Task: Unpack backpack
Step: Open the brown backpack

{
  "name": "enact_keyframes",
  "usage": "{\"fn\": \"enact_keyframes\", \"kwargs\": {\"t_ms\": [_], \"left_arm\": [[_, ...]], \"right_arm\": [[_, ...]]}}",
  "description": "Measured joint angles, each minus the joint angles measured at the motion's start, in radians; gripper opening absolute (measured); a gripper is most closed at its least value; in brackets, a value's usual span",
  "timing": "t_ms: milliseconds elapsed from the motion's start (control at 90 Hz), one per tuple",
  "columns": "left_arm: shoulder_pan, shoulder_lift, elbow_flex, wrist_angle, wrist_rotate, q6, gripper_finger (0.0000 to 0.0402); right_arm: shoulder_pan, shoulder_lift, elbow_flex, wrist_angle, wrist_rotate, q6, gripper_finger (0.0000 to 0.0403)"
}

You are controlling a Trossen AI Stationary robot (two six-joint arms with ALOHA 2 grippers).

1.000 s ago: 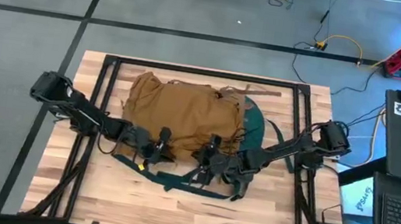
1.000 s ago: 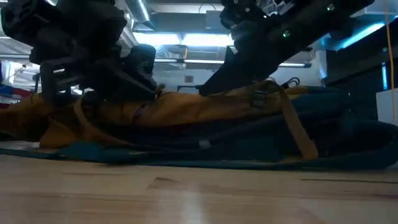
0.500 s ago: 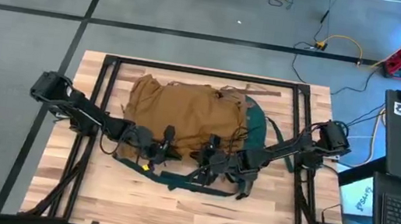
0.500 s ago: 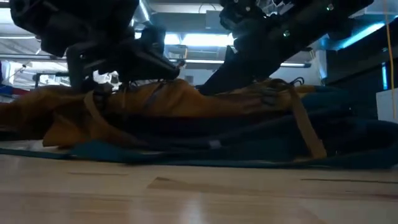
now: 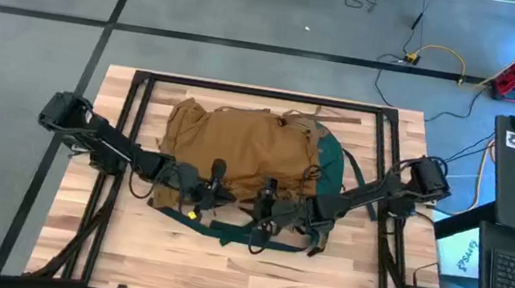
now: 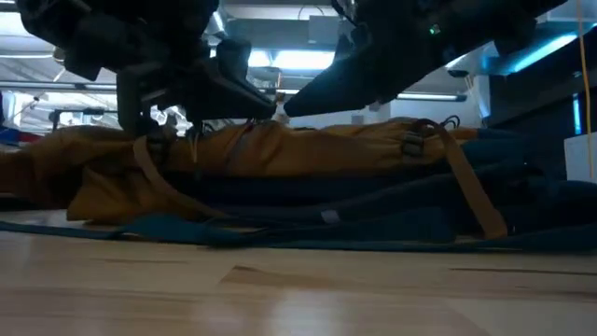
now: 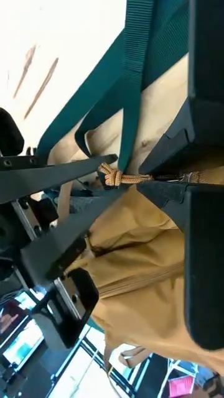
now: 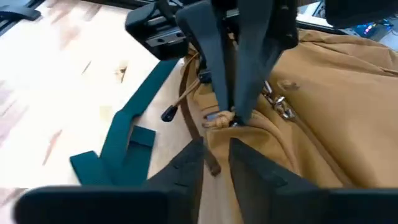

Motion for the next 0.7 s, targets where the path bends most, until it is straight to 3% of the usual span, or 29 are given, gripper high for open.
{"fn": "enact_keyframes", "kwargs": {"t_ms": [256, 700], "left_arm": [[0.0, 0.0, 0.0, 0.007, -0.002, -0.002, 0.0], [0.0, 0.0, -0.001, 0.003, 0.0, -0.024, 0.0]], "right_arm": [[-0.001, 0.004, 0.0, 0.048, 0.012, -0.003, 0.0137], [-0.016, 0.077, 0.056, 0.097, 0.016, -0.036, 0.0139]]}}
